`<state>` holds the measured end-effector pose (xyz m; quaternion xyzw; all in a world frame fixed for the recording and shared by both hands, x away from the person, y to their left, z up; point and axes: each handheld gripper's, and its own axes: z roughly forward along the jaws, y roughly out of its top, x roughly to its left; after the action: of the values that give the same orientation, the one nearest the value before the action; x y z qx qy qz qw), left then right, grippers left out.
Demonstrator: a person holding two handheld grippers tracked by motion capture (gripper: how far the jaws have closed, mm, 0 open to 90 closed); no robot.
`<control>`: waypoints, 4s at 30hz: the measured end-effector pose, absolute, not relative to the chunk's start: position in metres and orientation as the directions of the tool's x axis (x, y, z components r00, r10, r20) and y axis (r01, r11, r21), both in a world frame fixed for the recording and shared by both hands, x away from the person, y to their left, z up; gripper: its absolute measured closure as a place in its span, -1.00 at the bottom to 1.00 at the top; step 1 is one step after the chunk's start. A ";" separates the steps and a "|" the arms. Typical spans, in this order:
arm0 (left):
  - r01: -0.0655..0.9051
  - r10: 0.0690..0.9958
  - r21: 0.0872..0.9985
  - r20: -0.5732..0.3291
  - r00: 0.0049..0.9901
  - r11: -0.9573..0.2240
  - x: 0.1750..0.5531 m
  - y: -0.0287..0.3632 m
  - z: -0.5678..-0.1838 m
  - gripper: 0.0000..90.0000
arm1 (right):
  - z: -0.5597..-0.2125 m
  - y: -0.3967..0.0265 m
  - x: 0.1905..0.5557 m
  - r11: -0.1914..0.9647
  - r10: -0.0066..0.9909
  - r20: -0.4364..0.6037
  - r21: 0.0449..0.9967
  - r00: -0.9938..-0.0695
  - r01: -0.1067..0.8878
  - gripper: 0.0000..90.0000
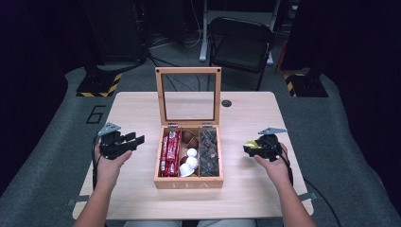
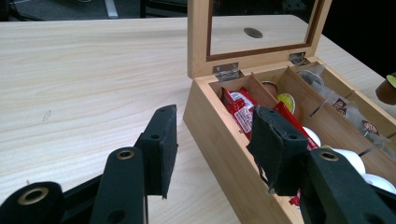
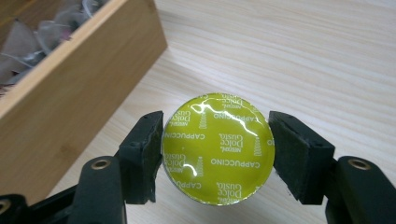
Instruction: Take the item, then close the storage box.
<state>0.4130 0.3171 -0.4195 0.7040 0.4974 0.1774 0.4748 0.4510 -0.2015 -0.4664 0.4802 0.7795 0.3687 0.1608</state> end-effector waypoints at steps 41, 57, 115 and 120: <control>0.532 0.868 0.845 -0.227 0.441 -0.049 0.413 0.318 -0.420 0.14 | -0.494 -0.229 0.448 0.210 0.935 0.067 0.686 -0.348 0.697 -0.19; 0.531 0.870 0.846 -0.229 0.436 -0.043 0.413 0.319 -0.420 0.10 | -0.489 -0.229 0.446 0.211 0.934 0.054 0.715 -0.354 0.666 -0.34; 0.535 0.862 0.844 -0.242 0.446 -0.039 0.416 0.316 -0.420 -0.03 | -0.367 -0.133 0.481 0.257 0.797 0.138 0.803 -0.588 0.538 -0.23; 0.538 0.860 0.842 -0.244 0.449 -0.042 0.417 0.316 -0.420 -0.03 | -0.362 -0.127 0.489 0.250 0.791 0.145 0.810 -0.595 0.530 -0.24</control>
<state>0.4167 0.3160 -0.4199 0.7021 0.4978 0.1671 0.4811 0.4895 -0.1267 -0.3615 0.4250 0.7767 0.4407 0.1479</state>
